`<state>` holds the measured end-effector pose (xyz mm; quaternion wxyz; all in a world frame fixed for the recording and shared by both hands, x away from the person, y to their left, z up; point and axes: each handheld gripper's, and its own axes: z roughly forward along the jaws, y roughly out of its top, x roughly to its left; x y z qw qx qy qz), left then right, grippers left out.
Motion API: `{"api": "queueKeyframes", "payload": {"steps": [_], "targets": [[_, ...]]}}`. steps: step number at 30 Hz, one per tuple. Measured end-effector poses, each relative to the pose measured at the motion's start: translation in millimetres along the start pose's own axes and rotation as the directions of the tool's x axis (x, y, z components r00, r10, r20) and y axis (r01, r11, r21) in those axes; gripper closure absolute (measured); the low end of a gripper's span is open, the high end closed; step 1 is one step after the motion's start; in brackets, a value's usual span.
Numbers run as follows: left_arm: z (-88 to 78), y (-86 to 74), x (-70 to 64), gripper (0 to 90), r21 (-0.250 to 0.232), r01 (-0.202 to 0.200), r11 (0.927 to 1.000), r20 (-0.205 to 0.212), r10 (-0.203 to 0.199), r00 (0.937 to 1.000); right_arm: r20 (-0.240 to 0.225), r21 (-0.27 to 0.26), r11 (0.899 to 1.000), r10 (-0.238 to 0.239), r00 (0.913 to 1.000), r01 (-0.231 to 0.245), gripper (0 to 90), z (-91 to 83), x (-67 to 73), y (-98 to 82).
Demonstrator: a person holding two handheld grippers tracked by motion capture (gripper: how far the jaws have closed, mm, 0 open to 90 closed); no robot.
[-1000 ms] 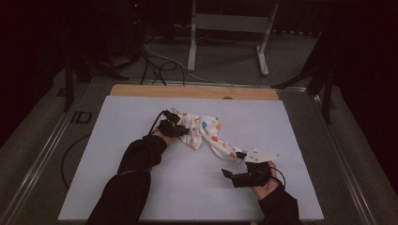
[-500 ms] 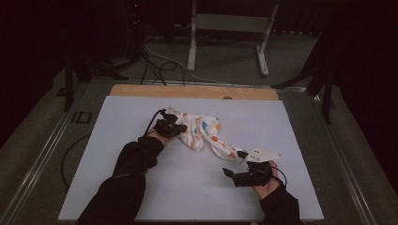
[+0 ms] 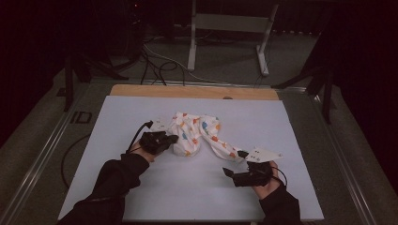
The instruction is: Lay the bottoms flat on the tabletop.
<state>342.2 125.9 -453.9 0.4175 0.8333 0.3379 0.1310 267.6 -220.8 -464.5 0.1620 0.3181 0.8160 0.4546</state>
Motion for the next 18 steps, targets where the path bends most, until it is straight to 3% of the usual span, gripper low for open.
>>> {"api": "queueKeyframes", "payload": {"steps": [6,9,11,14,18], "targets": [[-30.4,-13.4,-17.9,89.0,-0.059,0.029,0.9978,-0.010,-0.029,0.9995,0.002,-0.001,1.000,-0.004,1.0000,0.004,16.0,-1.4,0.9,0.6],[-44.7,-25.7,-20.7,88.9,-0.091,0.078,0.9927,-0.028,-0.081,0.9963,0.004,-0.001,1.000,-0.002,1.0000,0.002,16.0,-1.8,0.6,0.8],[-52.3,-35.2,-21.2,88.8,-0.105,0.102,0.9892,-0.060,-0.109,0.9923,0.002,-0.003,1.000,-0.005,1.0000,0.005,16.1,-1.9,0.7,0.9],[-62.0,-51.8,-20.2,88.1,-0.118,0.174,0.9776,-0.099,-0.186,0.9775,0.003,0.000,1.000,-0.006,1.0000,0.006,16.0,-1.6,1.0,0.7],[-70.9,-67.3,-15.6,63.3,-0.118,0.176,0.9774,-0.157,-0.193,0.9685,0.004,0.000,1.000,-0.003,1.0000,0.003,16.1,-1.7,0.8,1.0]]}}
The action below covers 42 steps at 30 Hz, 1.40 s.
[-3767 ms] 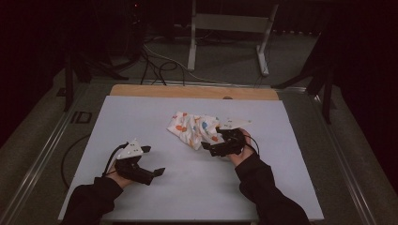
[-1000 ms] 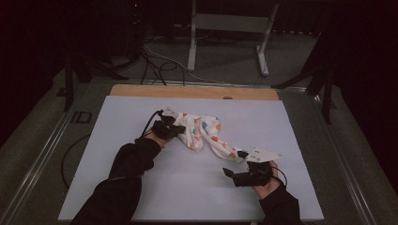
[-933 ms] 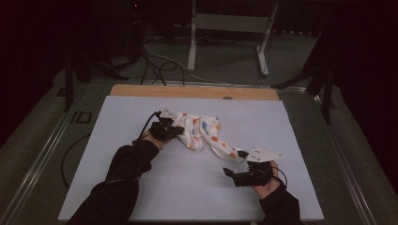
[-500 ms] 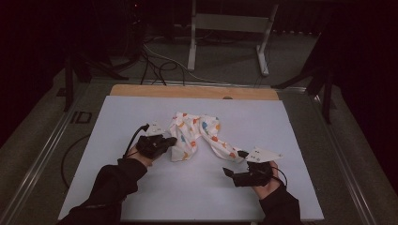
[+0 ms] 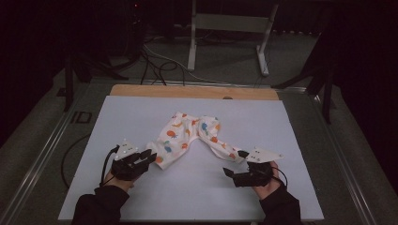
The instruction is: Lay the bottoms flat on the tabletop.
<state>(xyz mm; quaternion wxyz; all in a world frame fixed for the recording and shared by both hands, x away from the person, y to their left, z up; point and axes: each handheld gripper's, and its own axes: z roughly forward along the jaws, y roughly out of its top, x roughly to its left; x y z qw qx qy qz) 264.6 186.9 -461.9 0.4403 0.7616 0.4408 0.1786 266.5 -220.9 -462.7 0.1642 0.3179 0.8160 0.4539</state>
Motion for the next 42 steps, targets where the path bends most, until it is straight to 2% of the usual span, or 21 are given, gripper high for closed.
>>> {"api": "queueKeyframes", "payload": {"steps": [2,4,5,6,8,10,11,14,15,17,20,21,22,23,24,28,32,35,38,40,42], "targets": [[-1.4,-2.6,5.0,44.8,0.006,-0.015,0.9999,0.038,0.015,0.9992,0.003,0.004,1.000,-0.007,1.0000,0.007,16.0,0.1,0.2,0.0],[-1.8,-4.3,5.9,29.6,0.012,-0.031,0.9995,0.028,0.031,0.9991,0.002,0.004,1.000,-0.010,1.0000,0.010,16.0,0.1,0.5,0.0],[-0.4,-7.4,8.6,29.6,0.029,-0.051,0.9983,0.078,0.049,0.9958,0.002,0.006,1.000,-0.010,0.9999,0.010,16.0,0.2,0.7,0.0],[1.5,-8.6,8.4,19.4,0.045,-0.057,0.9973,0.091,0.053,0.9944,0.000,0.006,1.000,-0.007,1.0000,0.007,16.0,1.1,0.7,-0.2],[5.0,-10.1,5.9,16.2,0.070,-0.098,0.9927,0.146,0.087,0.9854,0.000,0.008,1.000,-0.008,1.0000,0.009,16.0,1.7,0.8,-0.4],[7.3,-10.2,3.7,16.2,0.088,-0.116,0.9893,0.154,0.102,0.9828,-0.002,0.007,1.000,-0.011,0.9999,0.011,16.0,1.8,0.3,-0.6],[12.8,-10.8,-0.3,16.2,0.115,-0.147,0.9824,0.186,0.124,0.9746,-0.001,0.009,1.000,-0.006,1.0000,0.006,16.0,1.9,0.3,-0.7],[18.9,-11.2,-9.8,25.8,0.125,-0.213,0.9690,0.199,0.186,0.9622,0.000,0.008,1.000,-0.008,1.0000,0.008,16.0,1.2,0.8,-0.6],[21.8,-10.7,-14.8,27.7,0.131,-0.244,0.9608,0.208,0.214,0.9544,-0.001,0.006,1.000,-0.003,1.0000,0.003,16.0,1.4,0.9,-0.6],[25.5,-10.5,-23.0,37.9,0.110,-0.288,0.9512,0.255,0.253,0.9331,-0.004,0.007,1.000,-0.003,1.0000,0.003,16.0,1.5,0.9,-0.7],[34.0,-10.2,-33.7,47.5,0.120,-0.356,0.9266,0.285,0.312,0.9066,-0.004,0.006,1.000,-0.005,1.0000,0.005,16.0,1.3,1.2,-0.6],[38.3,-10.6,-36.9,53.1,0.124,-0.389,0.9129,0.301,0.339,0.8914,-0.005,0.007,1.000,-0.005,1.0000,0.005,16.0,1.2,1.0,-0.6],[42.6,-11.0,-39.0,53.6,0.136,-0.400,0.9064,0.300,0.347,0.8885,-0.006,0.008,1.000,-0.002,1.0000,0.002,16.0,1.3,1.0,-0.7],[46.9,-10.9,-39.6,53.6,0.150,-0.406,0.9012,0.303,0.349,0.8866,-0.007,0.009,1.000,-0.002,1.0000,0.002,16.0,1.2,1.2,-0.8],[51.6,-11.3,-39.5,53.6,0.155,-0.404,0.9015,0.310,0.344,0.8865,-0.009,0.009,1.000,-0.003,1.0000,0.004,16.0,1.3,1.3,-0.9],[65.4,-11.0,-36.5,53.4,0.189,-0.411,0.8920,0.293,0.348,0.8905,-0.011,0.009,1.000,0.001,0.9999,-0.001,16.0,1.8,1.1,-1.0],[78.9,-11.6,-22.9,53.6,0.239,-0.393,0.8879,0.247,0.336,0.9089,-0.016,0.004,1.000,-0.004,0.9999,0.004,16.0,0.8,0.6,-0.9],[80.2,-12.2,-15.9,66.4,0.236,-0.386,0.8917,0.226,0.336,0.9143,-0.014,0.004,1.000,0.001,0.9999,-0.001,16.0,-0.1,0.3,-0.6],[79.2,-10.8,-16.6,85.7,0.241,-0.398,0.8852,0.231,0.346,0.9093,-0.014,0.004,1.000,0.001,0.9999,-0.001,16.0,0.1,0.2,-0.8],[78.2,-9.6,-20.1,87.1,0.235,-0.413,0.8800,0.248,0.356,0.9008,-0.015,0.005,1.000,-0.001,0.9999,0.001,16.0,0.4,0.5,-0.6],[75.2,-6.5,-22.6,87.5,0.212,-0.415,0.8850,0.261,0.358,0.8967,-0.014,0.006,1.000,-0.003,0.9999,0.003,16.0,0.4,1.0,-0.2]]}}
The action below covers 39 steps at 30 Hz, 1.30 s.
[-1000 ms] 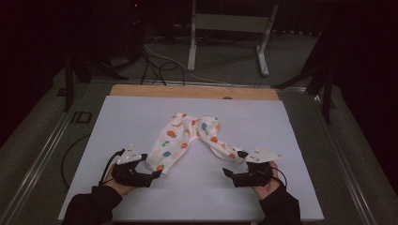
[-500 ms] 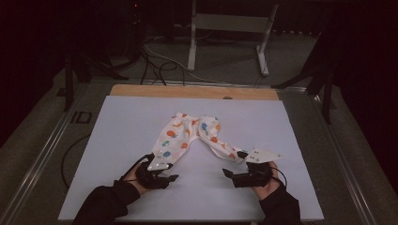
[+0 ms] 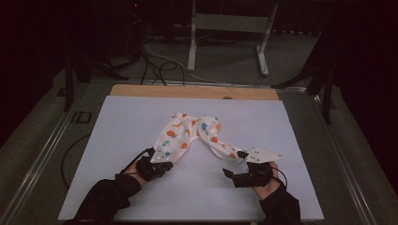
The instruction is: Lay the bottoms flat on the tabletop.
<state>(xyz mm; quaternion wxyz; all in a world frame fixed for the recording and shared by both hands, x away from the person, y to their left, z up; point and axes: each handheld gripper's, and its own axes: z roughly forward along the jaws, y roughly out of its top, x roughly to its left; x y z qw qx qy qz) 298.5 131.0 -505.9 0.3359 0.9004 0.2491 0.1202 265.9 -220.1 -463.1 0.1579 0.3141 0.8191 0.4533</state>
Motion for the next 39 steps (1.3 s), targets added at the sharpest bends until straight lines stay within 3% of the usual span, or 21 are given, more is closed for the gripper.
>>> {"api": "queueKeyframes", "payload": {"steps": [3,6,8,10,12,13,17,20,22,24,25,28,29,30,32,36,39], "targets": [[-9.7,5.8,0.9,87.8,-0.070,0.038,0.9968,0.019,-0.037,0.9991,0.001,-0.002,1.000,0.000,1.0000,0.000,16.0,-0.1,-0.1,0.3],[-20.4,9.8,6.6,87.8,-0.144,0.100,0.9845,0.026,-0.097,0.9950,0.000,-0.002,1.000,0.000,1.0000,0.000,16.0,-0.4,-0.5,0.3],[-25.7,8.3,14.7,87.7,-0.191,0.168,0.9671,0.027,-0.166,0.9857,-0.003,-0.002,1.000,0.003,1.0000,-0.003,16.0,-0.2,-0.5,0.2],[-28.4,3.6,23.9,87.7,-0.215,0.215,0.9527,-0.004,-0.221,0.9754,0.002,0.000,1.000,-0.001,1.0000,0.001,16.0,-0.4,0.1,0.3],[-28.8,-4.5,35.0,87.6,-0.212,0.259,0.9423,-0.022,-0.270,0.9627,-0.002,-0.002,1.000,0.002,1.0000,-0.002,16.0,-0.1,-0.4,0.2],[-28.7,-7.4,38.1,87.6,-0.208,0.271,0.9401,-0.020,-0.281,0.9596,-0.001,0.002,1.000,0.004,1.0000,-0.004,16.0,-0.1,-0.2,0.2],[-23.6,-21.8,49.1,87.4,-0.159,0.287,0.9446,-0.050,-0.298,0.9532,-0.001,-0.001,1.000,0.003,1.0000,-0.003,16.0,0.8,-0.3,-0.1],[-17.9,-32.6,57.4,86.9,-0.129,0.318,0.9391,-0.068,-0.329,0.9421,-0.004,0.003,1.000,0.004,1.0000,-0.004,16.0,1.7,0.6,-0.1],[-16.5,-35.2,59.1,86.5,-0.116,0.315,0.9419,-0.075,-0.325,0.9428,-0.006,0.002,1.000,-0.002,1.0000,0.002,16.0,1.8,0.7,-0.1],[-11.7,-39.4,61.0,85.8,-0.071,0.317,0.9457,-0.054,-0.321,0.9455,-0.005,0.004,1.000,0.002,1.0000,-0.002,16.0,2.0,0.5,-0.2],[-11.3,-39.7,60.1,84.6,-0.072,0.300,0.9512,-0.058,-0.304,0.9508,-0.006,0.006,1.000,0.002,1.0000,-0.002,16.0,1.9,0.4,-0.4],[-12.1,-38.3,59.3,78.1,-0.067,0.295,0.9532,-0.056,-0.299,0.9527,-0.005,0.010,1.000,0.003,1.0000,-0.003,16.1,2.3,0.5,-0.4],[-15.7,-37.3,57.1,78.1,-0.090,0.282,0.9552,-0.040,-0.286,0.9574,-0.005,0.011,1.000,0.005,1.0000,-0.005,16.0,2.5,0.5,-0.5],[-17.6,-36.5,55.5,69.3,-0.098,0.273,0.9570,-0.043,-0.278,0.9597,-0.006,0.013,1.000,0.001,1.0000,-0.001,16.0,2.1,1.1,-0.5],[-24.1,-33.9,50.5,63.9,-0.131,0.255,0.9579,-0.034,-0.262,0.9646,-0.006,0.005,1.000,-0.003,1.0000,0.003,16.0,1.3,0.7,-0.4],[-38.2,-26.5,35.7,63.3,-0.212,0.186,0.9593,0.000,-0.191,0.9816,-0.003,0.004,1.000,0.005,1.0000,-0.005,16.0,1.0,0.0,-0.2],[-40.0,-21.7,21.9,63.6,-0.215,0.118,0.9695,0.008,-0.119,0.9929,-0.002,0.005,1.000,0.000,1.0000,0.000,16.0,1.1,0.7,0.0]]}}
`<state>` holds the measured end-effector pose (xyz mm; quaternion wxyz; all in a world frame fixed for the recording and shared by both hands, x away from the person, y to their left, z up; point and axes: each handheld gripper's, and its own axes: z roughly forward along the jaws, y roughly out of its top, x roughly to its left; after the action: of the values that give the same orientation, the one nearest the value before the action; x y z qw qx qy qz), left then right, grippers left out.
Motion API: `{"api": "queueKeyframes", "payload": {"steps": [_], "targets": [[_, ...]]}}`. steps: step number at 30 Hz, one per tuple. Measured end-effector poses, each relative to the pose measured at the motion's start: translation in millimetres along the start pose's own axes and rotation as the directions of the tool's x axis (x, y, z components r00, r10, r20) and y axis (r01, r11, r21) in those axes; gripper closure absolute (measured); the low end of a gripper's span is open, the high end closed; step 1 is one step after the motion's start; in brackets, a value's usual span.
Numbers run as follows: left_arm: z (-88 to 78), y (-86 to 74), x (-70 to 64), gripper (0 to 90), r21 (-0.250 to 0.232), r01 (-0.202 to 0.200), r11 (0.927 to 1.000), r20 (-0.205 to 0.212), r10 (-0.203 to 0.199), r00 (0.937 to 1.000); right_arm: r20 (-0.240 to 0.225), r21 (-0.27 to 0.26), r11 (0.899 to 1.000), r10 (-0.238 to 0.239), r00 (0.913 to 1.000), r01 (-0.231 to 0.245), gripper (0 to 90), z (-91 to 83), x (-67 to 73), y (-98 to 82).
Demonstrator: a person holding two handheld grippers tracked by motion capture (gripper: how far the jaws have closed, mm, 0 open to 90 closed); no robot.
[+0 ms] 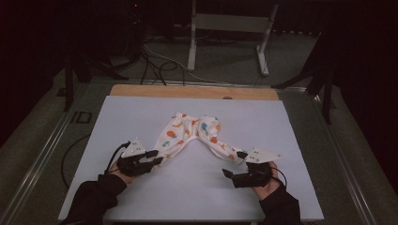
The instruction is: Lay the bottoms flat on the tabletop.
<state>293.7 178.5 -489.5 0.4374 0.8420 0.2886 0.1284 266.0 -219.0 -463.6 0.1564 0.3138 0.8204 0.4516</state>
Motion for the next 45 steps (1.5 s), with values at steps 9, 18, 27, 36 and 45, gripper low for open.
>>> {"api": "queueKeyframes", "payload": {"steps": [9,18,27,36,45], "targets": [[20.5,-3.0,-16.5,68.8,0.121,-0.126,0.9847,-0.023,0.129,0.9913,-0.001,0.003,1.000,-0.003,1.0000,0.003,16.0,-0.3,0.1,-0.2],[13.4,-6.6,24.2,86.2,0.049,0.106,0.9931,-0.147,-0.098,0.9843,-0.005,0.006,1.000,0.001,1.0000,-0.001,16.0,1.0,0.2,-0.4],[17.8,-22.4,55.0,71.9,0.110,0.207,0.9722,-0.238,-0.176,0.9552,-0.007,0.004,1.000,0.003,1.0000,-0.002,16.0,1.7,0.5,-0.4],[-2.2,-14.4,54.9,58.4,0.027,0.154,0.9877,-0.260,-0.142,0.9551,-0.008,0.003,1.000,-0.002,1.0000,0.002,16.0,0.8,0.6,-0.5],[9.6,-5.0,36.8,68.1,0.082,0.043,0.9957,-0.178,-0.028,0.9837,-0.007,0.006,1.000,-0.002,1.0000,0.002,16.0,0.9,0.8,0.0]]}}
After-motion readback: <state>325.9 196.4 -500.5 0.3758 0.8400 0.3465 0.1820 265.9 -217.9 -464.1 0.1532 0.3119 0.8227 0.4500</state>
